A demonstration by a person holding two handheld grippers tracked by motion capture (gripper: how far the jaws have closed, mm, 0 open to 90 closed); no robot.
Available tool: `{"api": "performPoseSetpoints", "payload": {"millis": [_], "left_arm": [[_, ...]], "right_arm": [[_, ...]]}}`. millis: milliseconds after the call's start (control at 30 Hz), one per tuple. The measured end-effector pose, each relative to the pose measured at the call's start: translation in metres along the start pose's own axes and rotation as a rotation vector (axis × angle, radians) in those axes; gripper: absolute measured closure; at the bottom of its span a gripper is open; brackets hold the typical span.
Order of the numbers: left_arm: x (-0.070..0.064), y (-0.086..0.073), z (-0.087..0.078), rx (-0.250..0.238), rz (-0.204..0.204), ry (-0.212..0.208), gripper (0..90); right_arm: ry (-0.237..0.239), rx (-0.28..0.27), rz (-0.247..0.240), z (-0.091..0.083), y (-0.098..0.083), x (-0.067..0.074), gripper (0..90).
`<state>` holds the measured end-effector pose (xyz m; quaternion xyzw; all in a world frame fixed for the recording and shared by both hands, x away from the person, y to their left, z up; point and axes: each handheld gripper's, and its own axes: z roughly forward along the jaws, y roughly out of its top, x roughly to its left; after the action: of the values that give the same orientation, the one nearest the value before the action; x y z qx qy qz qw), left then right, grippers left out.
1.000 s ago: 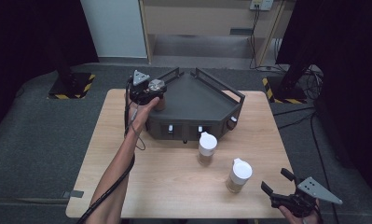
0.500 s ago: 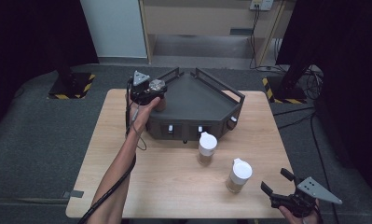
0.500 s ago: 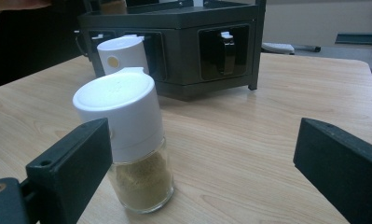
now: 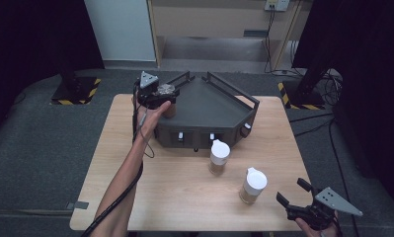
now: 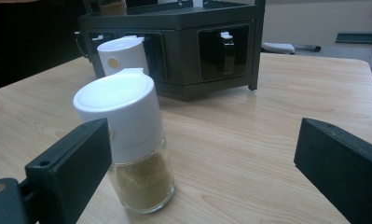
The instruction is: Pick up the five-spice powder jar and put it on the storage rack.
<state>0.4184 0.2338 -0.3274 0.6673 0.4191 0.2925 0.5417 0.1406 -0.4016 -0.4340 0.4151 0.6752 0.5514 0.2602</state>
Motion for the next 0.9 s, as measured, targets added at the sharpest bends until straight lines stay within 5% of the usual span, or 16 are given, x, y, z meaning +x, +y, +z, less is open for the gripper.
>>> {"api": "performPoseSetpoints", "payload": {"millis": [433, 900], "left_arm": [[0.0, 0.016, -0.027, -0.041, 0.018, -0.037, 3.5], [-0.001, 0.023, -0.081, -0.074, 0.076, -0.08, 1.9]], "right_arm": [[0.004, 0.004, 0.0, 0.0, 0.0, 0.0, 4.0], [0.002, 0.007, -0.006, 0.001, 0.001, 0.001, 4.0]]}}
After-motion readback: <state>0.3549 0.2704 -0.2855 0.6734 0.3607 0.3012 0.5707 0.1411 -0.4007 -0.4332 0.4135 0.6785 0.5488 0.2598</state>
